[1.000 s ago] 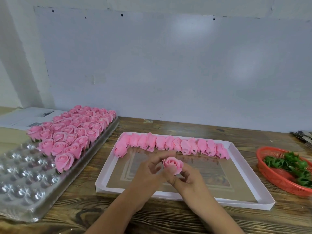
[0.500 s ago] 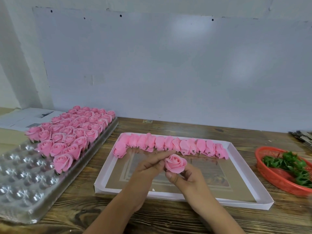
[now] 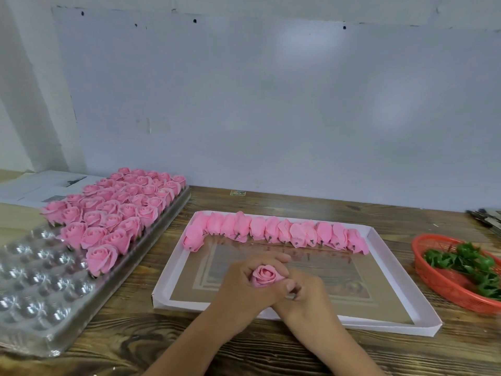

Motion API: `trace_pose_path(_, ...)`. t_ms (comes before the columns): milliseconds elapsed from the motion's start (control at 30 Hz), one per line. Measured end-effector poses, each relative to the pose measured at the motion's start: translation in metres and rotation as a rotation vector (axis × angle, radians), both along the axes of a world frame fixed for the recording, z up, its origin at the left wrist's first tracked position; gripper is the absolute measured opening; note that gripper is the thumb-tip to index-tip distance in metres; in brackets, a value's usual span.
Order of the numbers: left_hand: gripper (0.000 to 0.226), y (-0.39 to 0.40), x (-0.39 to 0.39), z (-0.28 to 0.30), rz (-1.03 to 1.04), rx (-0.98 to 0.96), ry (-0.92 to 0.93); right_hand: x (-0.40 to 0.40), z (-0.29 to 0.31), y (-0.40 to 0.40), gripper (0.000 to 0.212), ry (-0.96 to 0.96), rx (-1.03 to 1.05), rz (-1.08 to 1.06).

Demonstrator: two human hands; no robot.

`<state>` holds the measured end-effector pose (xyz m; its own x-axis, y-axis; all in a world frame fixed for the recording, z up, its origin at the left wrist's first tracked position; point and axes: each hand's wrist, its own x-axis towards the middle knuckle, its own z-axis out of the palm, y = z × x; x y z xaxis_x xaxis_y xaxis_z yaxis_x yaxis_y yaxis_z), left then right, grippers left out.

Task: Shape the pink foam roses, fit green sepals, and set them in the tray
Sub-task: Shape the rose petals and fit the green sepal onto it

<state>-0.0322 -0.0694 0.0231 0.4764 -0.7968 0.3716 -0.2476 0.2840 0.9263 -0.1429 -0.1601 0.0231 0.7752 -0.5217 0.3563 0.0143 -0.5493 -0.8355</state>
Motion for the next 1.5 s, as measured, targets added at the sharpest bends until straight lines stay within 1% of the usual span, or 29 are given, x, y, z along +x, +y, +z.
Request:
trace_pose_path(33, 0.019, 0.0, 0.0, 0.0, -0.008, 0.011, 0.002, 0.0, 0.0, 0.001, 0.033, 0.006, 0.011, 0.001)
trace_pose_path(133, 0.036, 0.0, 0.003, 0.0, -0.002, 0.055, -0.034, -0.001, -0.002, -0.001, 0.036, -0.003, 0.07, -0.01)
trace_pose_path(200, 0.053, 0.002, 0.004, 0.002, -0.016, 0.088, -0.024, -0.001, 0.0, -0.002, 0.033, -0.037, 0.102, -0.034)
trace_pose_path(267, 0.06, 0.004, 0.004, 0.004, -0.036, 0.08, 0.009, 0.0, 0.0, -0.003, 0.027, -0.053, 0.106, -0.063)
trace_pose_path(300, 0.057, 0.005, 0.003, 0.006, -0.039, 0.057, 0.043, 0.0, 0.0, -0.004, 0.023, -0.048, 0.105, -0.069)
trace_pose_path(367, 0.038, 0.007, 0.001, 0.012, -0.036, -0.008, 0.1, 0.001, -0.001, -0.005, 0.011, -0.006, 0.064, -0.066)
trace_pose_path(400, 0.028, 0.007, 0.0, 0.013, -0.016, -0.031, 0.093, 0.001, -0.003, -0.005, 0.014, 0.015, 0.035, -0.059)
trace_pose_path(433, 0.022, 0.007, 0.0, 0.014, -0.002, -0.044, 0.073, 0.001, -0.003, -0.004, 0.02, 0.029, 0.011, -0.056)
trace_pose_path(467, 0.019, 0.007, 0.0, 0.013, -0.003, -0.051, 0.064, 0.001, -0.003, -0.003, 0.021, 0.027, 0.01, -0.046)
trace_pose_path(533, 0.015, 0.006, 0.001, 0.011, -0.033, -0.038, 0.094, 0.001, -0.002, -0.002, 0.007, 0.016, 0.044, -0.026)
trace_pose_path(600, 0.022, 0.006, 0.001, 0.011, -0.083, -0.009, 0.151, 0.0, -0.001, -0.002, 0.019, -0.007, 0.078, -0.008)
trace_pose_path(667, 0.032, 0.006, 0.001, 0.01, -0.121, 0.019, 0.15, 0.0, -0.002, -0.003, 0.025, -0.008, 0.089, -0.01)
trace_pose_path(767, 0.046, 0.006, 0.001, 0.012, -0.165, 0.051, 0.128, -0.001, 0.001, -0.003, 0.023, -0.053, 0.141, -0.037)
trace_pose_path(833, 0.051, 0.007, 0.0, 0.014, -0.135, 0.039, 0.143, -0.001, 0.003, -0.004, 0.021, -0.088, 0.185, -0.061)
trace_pose_path(933, 0.045, 0.007, -0.001, 0.015, -0.067, -0.014, 0.123, -0.002, 0.002, -0.008, 0.02, -0.063, 0.122, -0.068)
trace_pose_path(1033, 0.038, 0.007, -0.002, 0.014, -0.076, -0.023, 0.128, -0.001, -0.001, -0.008, 0.005, -0.013, 0.068, -0.032)
trace_pose_path(1100, 0.029, 0.008, -0.001, 0.014, -0.075, -0.007, 0.163, 0.0, -0.002, -0.006, 0.015, -0.027, 0.083, -0.006)
trace_pose_path(1167, 0.022, 0.007, 0.0, 0.013, -0.077, 0.008, 0.183, 0.0, -0.001, -0.006, 0.018, -0.04, 0.104, 0.016)
trace_pose_path(1233, 0.024, 0.005, 0.002, 0.011, -0.086, 0.025, 0.171, 0.001, -0.001, -0.006, 0.017, -0.053, 0.117, 0.032)
trace_pose_path(1333, 0.027, 0.005, 0.002, 0.012, -0.128, 0.066, 0.135, 0.001, -0.001, -0.005, 0.02, -0.091, 0.153, 0.024)
trace_pose_path(1367, 0.029, 0.005, 0.002, 0.012, -0.134, 0.089, 0.112, 0.001, 0.0, -0.004, 0.02, -0.11, 0.168, 0.009)
trace_pose_path(1400, 0.038, 0.005, 0.003, 0.011, -0.132, 0.112, 0.082, 0.001, 0.0, -0.004, 0.019, -0.131, 0.178, -0.014)
trace_pose_path(1433, 0.05, 0.004, 0.004, 0.009, -0.122, 0.138, 0.052, 0.001, 0.0, -0.005, 0.021, -0.151, 0.196, -0.044)
trace_pose_path(1500, 0.073, 0.004, 0.005, 0.005, -0.078, 0.174, 0.026, 0.001, 0.0, -0.008, 0.036, -0.17, 0.22, -0.123)
